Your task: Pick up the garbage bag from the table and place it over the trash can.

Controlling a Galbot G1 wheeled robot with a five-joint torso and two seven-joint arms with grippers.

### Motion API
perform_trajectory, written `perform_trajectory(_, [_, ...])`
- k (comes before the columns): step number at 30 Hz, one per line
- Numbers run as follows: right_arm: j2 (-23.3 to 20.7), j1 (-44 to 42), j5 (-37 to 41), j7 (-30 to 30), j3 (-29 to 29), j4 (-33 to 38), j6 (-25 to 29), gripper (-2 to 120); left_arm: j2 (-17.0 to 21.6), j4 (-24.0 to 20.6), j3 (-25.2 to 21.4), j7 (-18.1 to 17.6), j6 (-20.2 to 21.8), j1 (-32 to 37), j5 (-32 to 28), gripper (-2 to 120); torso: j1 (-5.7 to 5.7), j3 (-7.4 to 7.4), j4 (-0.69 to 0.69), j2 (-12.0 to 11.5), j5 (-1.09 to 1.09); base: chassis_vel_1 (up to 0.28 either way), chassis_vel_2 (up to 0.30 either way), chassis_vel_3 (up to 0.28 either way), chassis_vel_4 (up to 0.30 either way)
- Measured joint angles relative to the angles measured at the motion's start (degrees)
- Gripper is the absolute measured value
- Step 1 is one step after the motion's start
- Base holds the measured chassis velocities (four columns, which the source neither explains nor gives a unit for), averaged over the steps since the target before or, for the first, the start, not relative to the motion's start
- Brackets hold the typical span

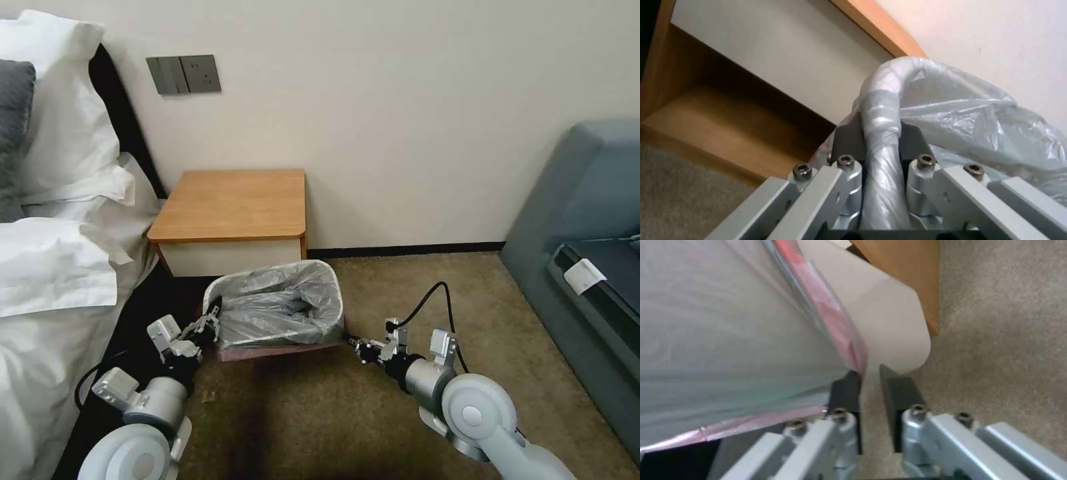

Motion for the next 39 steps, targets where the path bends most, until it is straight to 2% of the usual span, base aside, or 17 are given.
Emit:
perform_trajectory(1, [-0.4, -0.3, 0.0, 0.2, 0.2, 0.6, 0.0, 20, 0.0, 0.1, 0.0, 0.0, 0.0, -0.1, 0.0, 9, 0.0, 0.0, 0.0, 0.0, 0.0, 0.0, 0.0, 0.0, 0.0])
perform_trajectory(3, [-0.7, -0.5, 0.1, 0.2, 0.5, 1.1, -0.1, 24, 0.0, 0.4, 0.0, 0.0, -0.1, -0.2, 0.1, 9, 0.0, 0.0, 0.0, 0.0, 0.0, 0.0, 0.0, 0.0, 0.0])
perform_trajectory(8, [-1.6, -2.3, -0.1, -0.1, 1.6, 2.2, -0.7, 43, -0.7, 1.5, 0.0, -0.6, -0.4, -1.0, 0.5, 9, 0.0, 0.0, 0.0, 0.0, 0.0, 0.0, 0.0, 0.0, 0.0])
perform_trajectory(9, [-1.6, -2.3, -0.1, -0.1, 1.6, 2.2, -0.7, 43, -0.7, 1.5, 0.0, -0.6, -0.4, -1.0, 0.5, 9, 0.0, 0.0, 0.0, 0.0, 0.0, 0.0, 0.0, 0.0, 0.0])
perform_trajectory(11, [-1.7, -3.3, -0.6, -0.1, 2.2, 2.6, -0.7, 55, -0.9, 1.6, 0.0, -1.2, -0.5, -1.2, 0.4, 9, 0.0, 0.0, 0.0, 0.0, 0.0, 0.0, 0.0, 0.0, 0.0])
perform_trajectory(15, [-1.9, -3.9, -1.8, -0.2, 2.8, 2.9, -0.6, 62, -0.9, 1.6, 0.0, -1.5, -0.5, -1.3, 0.2, 9, 0.0, 0.0, 0.0, 0.0, 0.01, 0.0, 0.0, 0.0, 0.0])
perform_trajectory(17, [-2.8, -5.4, -4.4, -0.3, 3.7, 4.4, 1.0, 77, -0.7, 1.6, 0.1, -1.7, -0.5, -1.4, 0.2, 9, 0.0, 0.0, 0.0, 0.0, 0.02, 0.0, 0.0, 0.0, 0.0])
perform_trajectory(19, [-3.9, -6.2, -5.8, -0.9, 4.2, 5.9, 2.4, 81, -0.7, 1.8, 0.2, -1.7, -0.5, -1.3, 0.4, 9, 0.0, 0.0, 0.0, 0.0, 0.02, 0.0, 0.0, 0.0, 0.0])
perform_trajectory(22, [-7.2, -6.8, -11.6, -3.0, 5.5, 12.1, 6.4, 96, -0.5, 2.3, 0.4, -1.3, -0.6, -1.3, 2.2, 9, 0.0, 0.0, -0.01, 0.0, 0.0, 0.0, 0.0, 0.0, 0.0])
perform_trajectory(29, [-13.0, -3.3, -17.4, -7.5, 6.6, 16.9, 11.2, 100, 0.0, 3.4, 1.2, 0.7, -1.7, -0.8, 8.3, 9, 0.0, 0.0, 0.0, 0.0, 0.0, 0.0, 0.0, 0.0, 0.0])
perform_trajectory(30, [-15.5, -1.6, -19.8, -10.7, 6.7, 17.1, 12.8, 100, 0.3, 3.6, 1.5, 1.3, -2.2, -0.6, 10.3, 9, 0.0, 0.0, 0.0, 0.0, 0.01, 0.0, 0.0, 0.0, 0.0])
perform_trajectory(33, [-20.0, 1.8, -26.3, -18.9, 5.4, 16.0, 16.0, 90, 0.8, 4.1, 2.3, 2.6, -3.6, -0.2, 14.9, 9, 0.0, 0.0, 0.0, 0.0, 0.0, 0.0, 0.0, 0.0, 0.0])
perform_trajectory(34, [-20.0, 1.8, -26.3, -18.9, 5.4, 16.0, 16.0, 90, 0.8, 4.1, 2.3, 2.6, -3.6, -0.2, 14.9, 9, 0.0, 0.0, 0.0, 0.0, 0.0, 0.0, 0.0, 0.0, 0.0])
perform_trajectory(35, [-22.0, 4.9, -29.1, -24.3, 3.6, 14.9, 17.2, 83, 1.0, 4.2, 2.8, 3.2, -4.6, 0.0, 17.2, 9, 0.0, 0.0, 0.0, 0.0, 0.02, 0.0, 0.0, 0.0, 0.0])
perform_trajectory(37, [-23.4, 9.6, -30.0, -28.9, 0.7, 13.6, 17.5, 75, 1.2, 4.3, 3.2, 4.1, -5.7, 0.3, 19.3, 9, 0.0, 0.0, -0.01, 0.0, 0.0, 0.0, 0.0, 0.0, 0.0])
perform_trajectory(38, [-23.4, 9.6, -30.0, -28.9, 0.7, 13.6, 17.5, 75, 1.2, 4.3, 3.2, 4.1, -5.7, 0.3, 19.3, 9, 0.0, 0.0, -0.01, 0.0, 0.0, 0.0, 0.0, 0.0, 0.0])
perform_trajectory(39, [-23.9, 13.8, -30.3, -31.4, -2.6, 12.3, 17.2, 69, 1.2, 4.3, 3.4, 4.6, -6.3, 0.5, 20.4, 9, 0.0, 0.0, 0.0, 0.0, 0.0, 0.0, 0.0, 0.0, 0.0])
